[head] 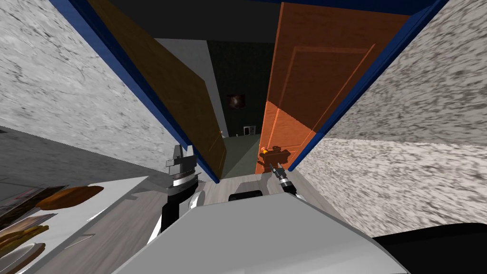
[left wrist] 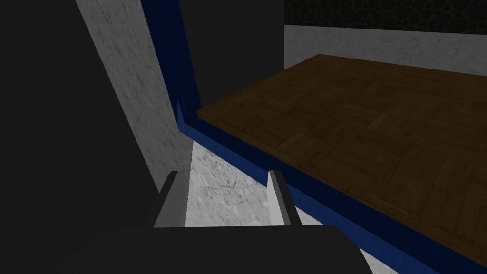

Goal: Push the door open

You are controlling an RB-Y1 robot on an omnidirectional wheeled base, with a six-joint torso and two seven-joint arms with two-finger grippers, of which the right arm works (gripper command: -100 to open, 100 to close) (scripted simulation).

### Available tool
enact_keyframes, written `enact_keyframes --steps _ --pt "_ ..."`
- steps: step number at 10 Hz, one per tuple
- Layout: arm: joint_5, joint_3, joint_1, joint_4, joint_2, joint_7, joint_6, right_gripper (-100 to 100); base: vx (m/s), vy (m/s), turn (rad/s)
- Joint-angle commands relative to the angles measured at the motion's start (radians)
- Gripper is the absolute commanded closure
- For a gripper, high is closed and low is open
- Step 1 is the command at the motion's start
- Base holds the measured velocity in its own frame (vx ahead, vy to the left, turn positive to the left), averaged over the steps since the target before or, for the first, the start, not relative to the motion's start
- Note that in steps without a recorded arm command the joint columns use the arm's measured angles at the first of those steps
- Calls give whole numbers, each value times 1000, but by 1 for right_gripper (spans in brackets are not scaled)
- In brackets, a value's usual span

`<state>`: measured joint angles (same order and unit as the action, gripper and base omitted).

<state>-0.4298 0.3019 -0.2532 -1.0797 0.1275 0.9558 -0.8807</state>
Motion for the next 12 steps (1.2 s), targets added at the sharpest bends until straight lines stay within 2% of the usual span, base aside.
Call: enact_keyframes --steps 1,7,8,12 --pt "-14 12 8 42 0 31 -14 -100 98 -31 39" --pt "-44 37 30 138 3 96 -44 -100 76 -22 29" --pt "-40 34 26 124 3 86 -39 -100 29 -11 8" --pt "-38 41 41 140 -9 106 -34 -100 181 -12 28"
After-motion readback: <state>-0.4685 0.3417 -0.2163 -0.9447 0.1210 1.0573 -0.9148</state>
